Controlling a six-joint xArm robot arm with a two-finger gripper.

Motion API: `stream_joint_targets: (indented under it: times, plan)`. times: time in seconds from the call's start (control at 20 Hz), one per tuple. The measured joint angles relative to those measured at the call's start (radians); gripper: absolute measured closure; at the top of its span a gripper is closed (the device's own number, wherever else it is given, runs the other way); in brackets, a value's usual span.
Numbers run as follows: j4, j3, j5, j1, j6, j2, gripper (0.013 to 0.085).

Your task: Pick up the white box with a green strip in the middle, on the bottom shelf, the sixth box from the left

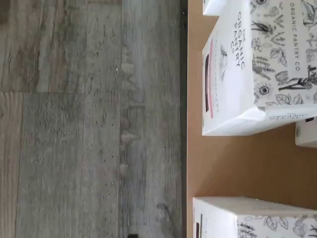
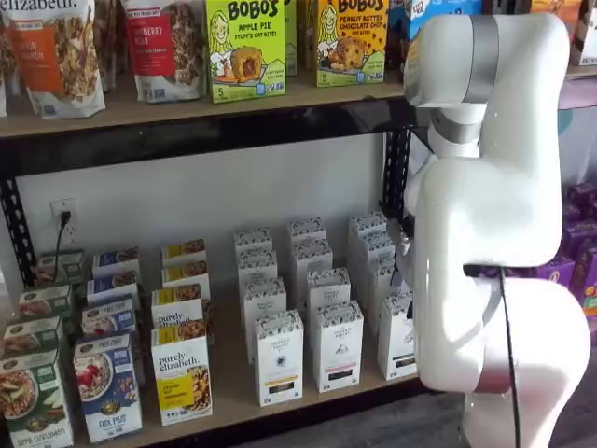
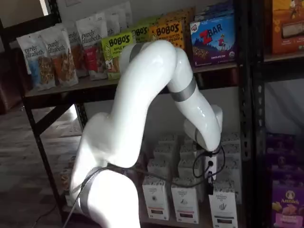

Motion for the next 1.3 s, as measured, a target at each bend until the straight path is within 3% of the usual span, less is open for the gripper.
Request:
stream_joint_targets:
  times: [0.05, 0.15, 0.6, 0.95, 1.1, 1.3]
  plan:
    - [-0.021, -0.002, -0.002, 0.001, 0.02, 0.002, 0.013]
    - [-0.117, -0.03, -0.011, 0.016, 0.118, 0.024, 0.013]
    - [-0.193, -0.119, -0.006, 0.041, 0.211, 0.1, 0.013]
    - [-0.235, -0.245, 0.019, 0.035, 0.245, 0.201, 0.013]
    - [-0.276, -0.297, 0.033, 0.037, 0.283, 0.24, 0.013]
    - [-0.378, -0.341, 0.036, 0.04, 0.375, 0.282, 0.013]
